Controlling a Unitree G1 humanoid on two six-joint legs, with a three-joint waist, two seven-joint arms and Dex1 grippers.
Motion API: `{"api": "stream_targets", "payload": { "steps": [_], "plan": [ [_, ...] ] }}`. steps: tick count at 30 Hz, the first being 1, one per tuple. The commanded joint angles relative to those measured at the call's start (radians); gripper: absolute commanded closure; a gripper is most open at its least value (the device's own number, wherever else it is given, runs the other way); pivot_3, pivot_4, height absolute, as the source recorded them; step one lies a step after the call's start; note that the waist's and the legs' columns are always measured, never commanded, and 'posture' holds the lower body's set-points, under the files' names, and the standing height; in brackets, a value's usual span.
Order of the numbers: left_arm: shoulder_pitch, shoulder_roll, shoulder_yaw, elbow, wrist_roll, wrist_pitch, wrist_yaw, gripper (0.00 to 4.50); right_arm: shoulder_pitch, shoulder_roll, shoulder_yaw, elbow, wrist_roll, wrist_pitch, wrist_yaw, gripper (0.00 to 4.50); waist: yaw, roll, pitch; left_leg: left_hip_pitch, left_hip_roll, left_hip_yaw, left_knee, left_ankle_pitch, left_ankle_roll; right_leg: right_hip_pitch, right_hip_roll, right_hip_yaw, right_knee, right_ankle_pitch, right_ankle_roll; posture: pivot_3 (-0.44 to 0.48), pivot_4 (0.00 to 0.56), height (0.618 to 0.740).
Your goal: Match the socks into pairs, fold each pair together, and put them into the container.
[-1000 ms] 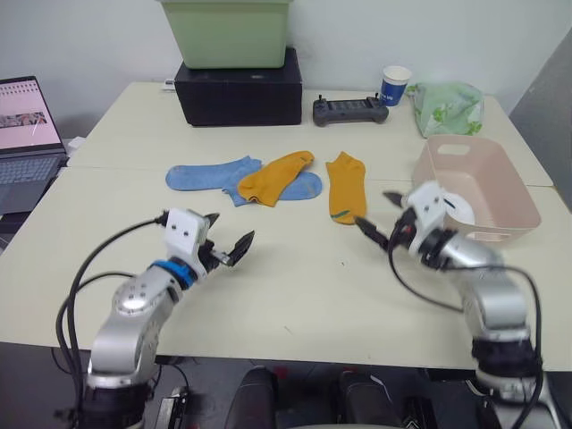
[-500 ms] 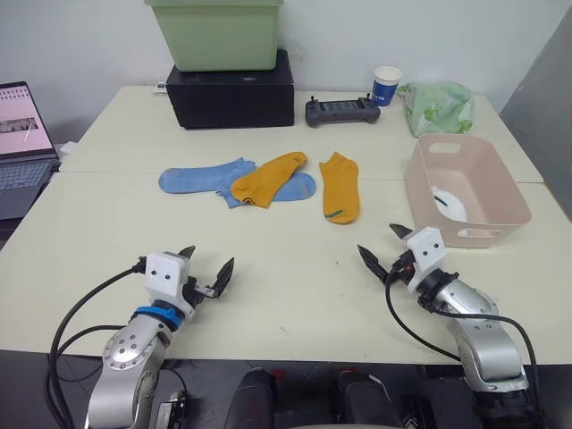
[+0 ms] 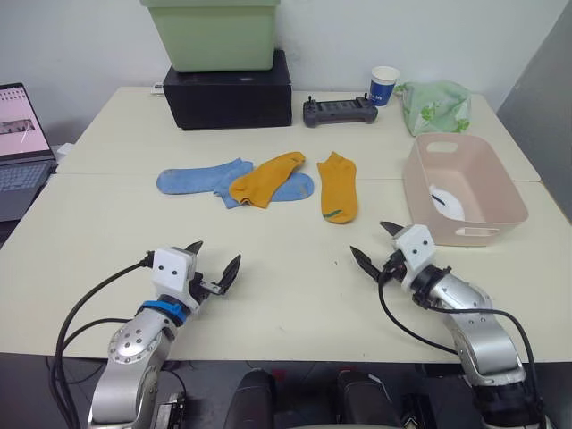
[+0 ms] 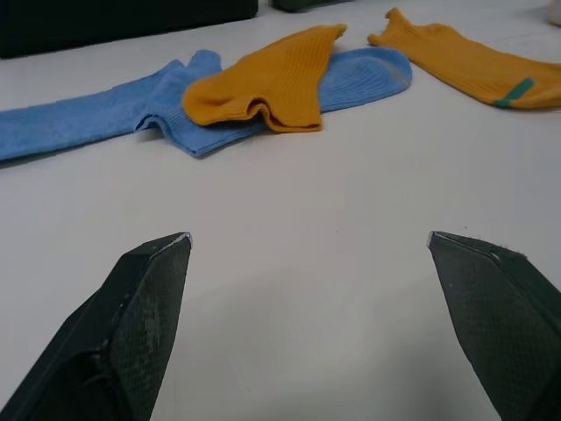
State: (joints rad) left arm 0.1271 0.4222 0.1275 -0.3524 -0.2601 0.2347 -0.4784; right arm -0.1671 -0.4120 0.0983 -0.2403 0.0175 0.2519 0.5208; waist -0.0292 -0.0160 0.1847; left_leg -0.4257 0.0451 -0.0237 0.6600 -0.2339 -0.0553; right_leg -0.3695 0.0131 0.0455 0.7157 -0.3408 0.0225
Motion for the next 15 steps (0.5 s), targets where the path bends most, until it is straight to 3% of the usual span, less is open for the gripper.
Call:
{"api": "stream_targets", "payload": {
  "steps": [1, 10, 13, 15],
  "plan": [
    [-0.063, 0.039, -0.034, -0.064, -0.039, 0.026, -0.075, 0.0, -0.099, -0.021, 0.044, 0.098, -0.056, -0.036, 0.017, 0.03, 0.0, 0.0, 0.0, 0.0, 0.0, 0.0, 0.0, 0.0, 0.0, 0.0, 0.0, 0.0, 0.0, 0.0, 0.0, 0.0, 0.15, 0.74],
    [-0.212, 0.074, -0.069, -0.127, -0.128, 0.159, -0.131, 0.0, -0.349, -0.011, 0.128, 0.443, -0.143, -0.149, 0.051, 0.03, -0.001, 0.0, 0.0, 0.0, 0.001, 0.0, 0.0, 0.0, 0.0, 0.0, 0.0, 0.0, 0.0, 0.0, 0.0, 0.0, 0.15, 0.74],
    [-0.22, 0.074, -0.065, -0.147, -0.142, 0.182, -0.129, 0.0, -0.388, -0.008, 0.133, 0.52, -0.147, -0.191, 0.059, 0.61, -0.001, 0.0, 0.0, 0.0, 0.001, 0.0, 0.0, 0.0, 0.0, 0.0, 0.0, 0.0, 0.0, 0.0, 0.0, 0.0, 0.15, 0.74],
    [-0.225, 0.074, -0.062, -0.152, -0.145, 0.189, -0.123, 0.0, -0.405, -0.013, 0.14, 0.556, -0.159, -0.218, 0.069, 1.29, -0.001, 0.0, 0.0, 0.0, 0.001, 0.0, 0.0, 0.0, 0.0, 0.0, 0.0, 0.0, 0.0, 0.0, 0.0, 0.0, 0.15, 0.74]
  ]
}}
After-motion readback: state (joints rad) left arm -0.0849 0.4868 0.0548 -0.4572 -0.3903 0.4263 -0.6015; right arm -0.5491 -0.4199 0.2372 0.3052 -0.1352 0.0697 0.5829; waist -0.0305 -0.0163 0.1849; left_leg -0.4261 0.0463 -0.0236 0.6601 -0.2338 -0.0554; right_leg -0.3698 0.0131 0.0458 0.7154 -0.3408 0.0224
